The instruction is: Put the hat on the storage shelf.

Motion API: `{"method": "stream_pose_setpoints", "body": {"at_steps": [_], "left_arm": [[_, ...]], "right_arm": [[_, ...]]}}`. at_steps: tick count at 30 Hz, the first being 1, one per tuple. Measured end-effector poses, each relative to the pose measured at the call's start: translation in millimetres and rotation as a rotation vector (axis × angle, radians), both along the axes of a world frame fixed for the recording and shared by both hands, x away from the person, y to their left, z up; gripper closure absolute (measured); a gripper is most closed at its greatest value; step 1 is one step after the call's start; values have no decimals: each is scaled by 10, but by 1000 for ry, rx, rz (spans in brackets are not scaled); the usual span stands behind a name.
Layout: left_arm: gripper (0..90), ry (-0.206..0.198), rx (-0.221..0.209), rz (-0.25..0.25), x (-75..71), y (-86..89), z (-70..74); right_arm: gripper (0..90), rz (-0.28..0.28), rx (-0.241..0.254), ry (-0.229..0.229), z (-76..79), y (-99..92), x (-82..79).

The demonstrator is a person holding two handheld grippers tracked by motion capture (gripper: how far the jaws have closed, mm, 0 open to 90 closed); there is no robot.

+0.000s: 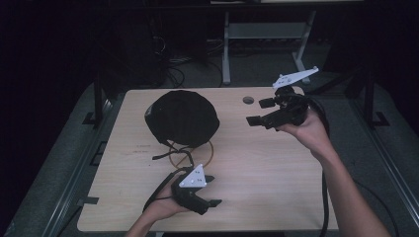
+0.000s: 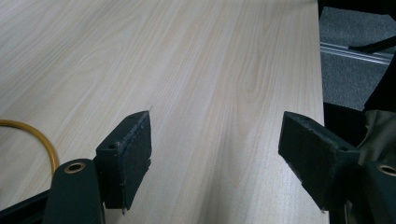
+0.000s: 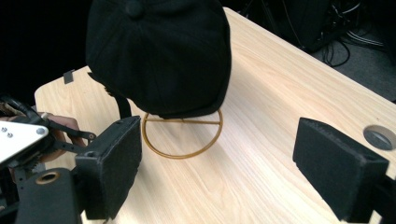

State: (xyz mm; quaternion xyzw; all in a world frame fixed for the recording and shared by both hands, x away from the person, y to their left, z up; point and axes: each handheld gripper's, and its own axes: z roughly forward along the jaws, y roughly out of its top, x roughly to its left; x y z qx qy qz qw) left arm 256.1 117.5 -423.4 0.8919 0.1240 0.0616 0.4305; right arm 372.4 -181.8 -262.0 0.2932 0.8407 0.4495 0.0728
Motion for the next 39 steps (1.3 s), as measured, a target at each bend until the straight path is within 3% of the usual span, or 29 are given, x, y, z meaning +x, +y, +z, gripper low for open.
{"method": "stream_pose_setpoints", "body": {"at_steps": [10,17,39], "left_arm": [[244,1,9,-3,2,0,-5],[242,13,-4,10,8,9,-7],[226,17,16,6,14,-4,-31]], "right_arm": [[151,-45,-2,0,-98,-272,-106],[151,-62,6,3,-159,-392,-157],[155,-122,4,29,-445,-749,-330]]}}
